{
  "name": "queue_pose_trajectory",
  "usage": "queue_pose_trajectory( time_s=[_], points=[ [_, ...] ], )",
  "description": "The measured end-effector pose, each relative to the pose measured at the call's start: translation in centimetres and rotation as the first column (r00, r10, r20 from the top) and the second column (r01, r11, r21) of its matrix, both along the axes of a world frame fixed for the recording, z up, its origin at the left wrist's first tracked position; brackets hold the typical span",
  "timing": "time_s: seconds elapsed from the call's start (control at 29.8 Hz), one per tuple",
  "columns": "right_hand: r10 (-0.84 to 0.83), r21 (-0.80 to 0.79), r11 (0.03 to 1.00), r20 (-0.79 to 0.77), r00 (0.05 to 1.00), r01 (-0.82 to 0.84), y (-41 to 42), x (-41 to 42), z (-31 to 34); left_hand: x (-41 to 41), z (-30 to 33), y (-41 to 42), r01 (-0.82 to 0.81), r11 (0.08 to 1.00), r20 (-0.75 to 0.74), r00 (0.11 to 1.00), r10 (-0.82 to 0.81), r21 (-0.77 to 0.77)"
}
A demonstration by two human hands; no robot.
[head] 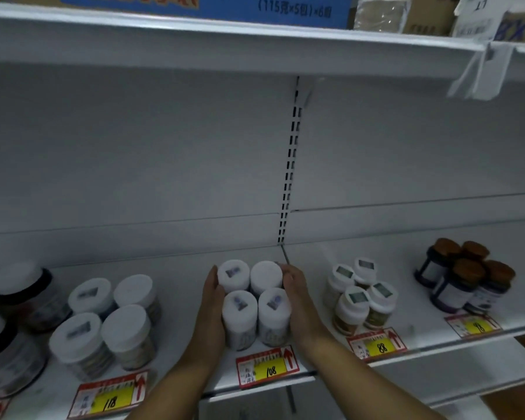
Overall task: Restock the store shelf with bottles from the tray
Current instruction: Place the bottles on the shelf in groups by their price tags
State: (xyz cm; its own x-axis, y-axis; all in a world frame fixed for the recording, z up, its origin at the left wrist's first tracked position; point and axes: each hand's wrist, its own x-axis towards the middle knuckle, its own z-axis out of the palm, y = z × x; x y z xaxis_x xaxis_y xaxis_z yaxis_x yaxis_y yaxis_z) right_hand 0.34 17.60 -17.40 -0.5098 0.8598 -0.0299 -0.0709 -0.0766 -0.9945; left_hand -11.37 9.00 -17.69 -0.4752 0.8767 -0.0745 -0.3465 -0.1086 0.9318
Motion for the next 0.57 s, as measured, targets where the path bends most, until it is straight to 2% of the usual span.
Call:
queue_pose_trajectory(
  time_s=[0.07,0.27,0.37,0.57],
  points=[
    [-0.038,0.009,0.999,-0.015,0.999,0.039,0.00,-0.28,-0.63,0.10,-0.13,0.11,-0.045,0.999,-0.013,0.999,0.046,0.015],
    [-0.021,-0.065,0.998,-0.056,0.998,0.017,-0.08,-0.53,-1.06,0.62,-0.10,0.20,-0.036,0.999,0.095,0.995,0.038,-0.013],
    [-0.061,-0.007,0.998,-0.040,0.997,0.061,0.12,-0.61,-1.12,0.38,-0.19,0.34,-0.049,0.998,0.078,0.996,0.051,-0.028],
    [-0.089,-0.035,0.995,-0.033,0.995,0.088,0.09,-0.57,-0.72,0.75,0.64,-0.19,-0.011,0.998,0.070,0.997,0.016,-0.068]
  ],
)
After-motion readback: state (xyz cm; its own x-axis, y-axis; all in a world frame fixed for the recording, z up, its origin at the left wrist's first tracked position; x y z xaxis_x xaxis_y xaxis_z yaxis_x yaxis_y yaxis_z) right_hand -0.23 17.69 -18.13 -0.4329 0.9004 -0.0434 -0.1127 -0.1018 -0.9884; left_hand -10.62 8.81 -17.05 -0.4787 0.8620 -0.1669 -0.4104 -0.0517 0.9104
